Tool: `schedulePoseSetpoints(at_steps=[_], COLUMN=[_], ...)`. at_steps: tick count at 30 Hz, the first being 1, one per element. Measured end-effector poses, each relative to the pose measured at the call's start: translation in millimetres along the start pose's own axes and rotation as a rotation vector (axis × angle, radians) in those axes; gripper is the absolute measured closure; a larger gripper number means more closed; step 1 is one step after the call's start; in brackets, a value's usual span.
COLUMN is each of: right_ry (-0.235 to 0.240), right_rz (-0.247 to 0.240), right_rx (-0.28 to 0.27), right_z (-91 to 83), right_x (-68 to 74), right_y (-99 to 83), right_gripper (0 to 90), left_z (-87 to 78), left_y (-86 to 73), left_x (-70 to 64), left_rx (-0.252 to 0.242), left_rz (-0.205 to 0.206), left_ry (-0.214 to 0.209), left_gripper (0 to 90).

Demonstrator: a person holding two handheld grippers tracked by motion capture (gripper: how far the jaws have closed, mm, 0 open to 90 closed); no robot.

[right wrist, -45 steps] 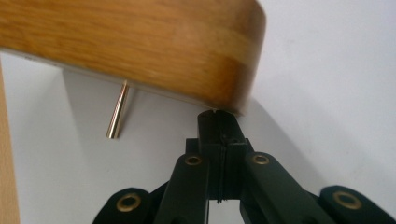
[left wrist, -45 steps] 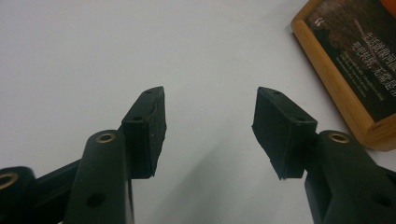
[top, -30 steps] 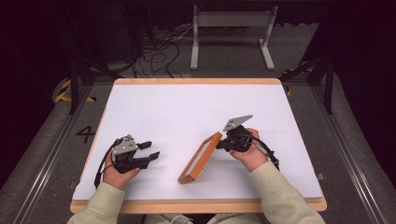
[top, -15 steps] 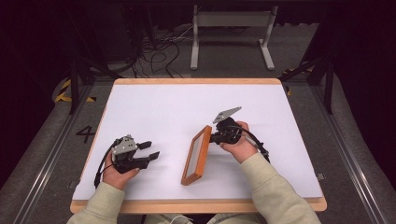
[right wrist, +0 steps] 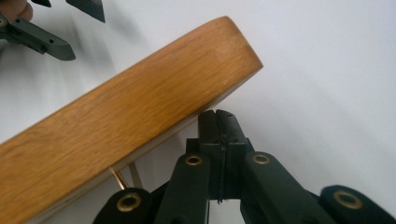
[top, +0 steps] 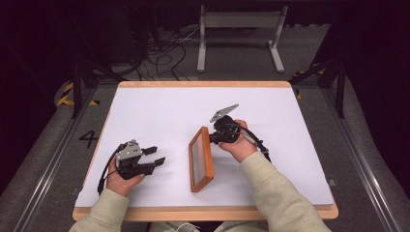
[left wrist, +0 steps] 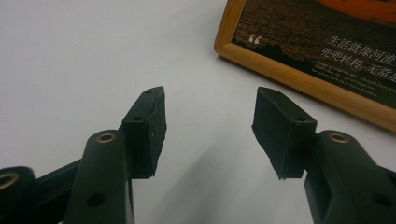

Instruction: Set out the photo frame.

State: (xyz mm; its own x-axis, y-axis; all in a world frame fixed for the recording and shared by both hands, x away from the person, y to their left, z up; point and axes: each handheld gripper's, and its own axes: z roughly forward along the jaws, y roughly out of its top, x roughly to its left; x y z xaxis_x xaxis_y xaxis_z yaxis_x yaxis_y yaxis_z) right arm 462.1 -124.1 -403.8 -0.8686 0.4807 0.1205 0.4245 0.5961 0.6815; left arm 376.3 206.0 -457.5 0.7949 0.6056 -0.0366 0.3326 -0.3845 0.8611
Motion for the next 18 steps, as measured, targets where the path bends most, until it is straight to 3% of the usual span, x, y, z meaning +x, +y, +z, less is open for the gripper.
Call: schedulePoseSetpoints(at_steps=[6, 14, 18], right_ry=[0.001, -0.107, -0.125], right_rz=[-0.010, 0.018, 0.025], right_rx=[-0.008, 0.013, 0.035], right_z=[0.0, -27.3, -45.1], right_x=[0.7, 4.3, 10.4], right_y=[0.8, -3.8, -0.8], right_gripper=[87.2, 75.0, 69.0], left_z=[0.3, 2.0, 2.4], left_y=[0.3, 0.3, 0.6], left_x=[-0.1, 0.4, 0.6], left_rx=[-0.003, 0.000, 0.008], left_rz=[0.000, -0.009, -0.016], left_ry=[0.000, 0.007, 0.008], left_gripper=[44.7, 43.6, 42.9])
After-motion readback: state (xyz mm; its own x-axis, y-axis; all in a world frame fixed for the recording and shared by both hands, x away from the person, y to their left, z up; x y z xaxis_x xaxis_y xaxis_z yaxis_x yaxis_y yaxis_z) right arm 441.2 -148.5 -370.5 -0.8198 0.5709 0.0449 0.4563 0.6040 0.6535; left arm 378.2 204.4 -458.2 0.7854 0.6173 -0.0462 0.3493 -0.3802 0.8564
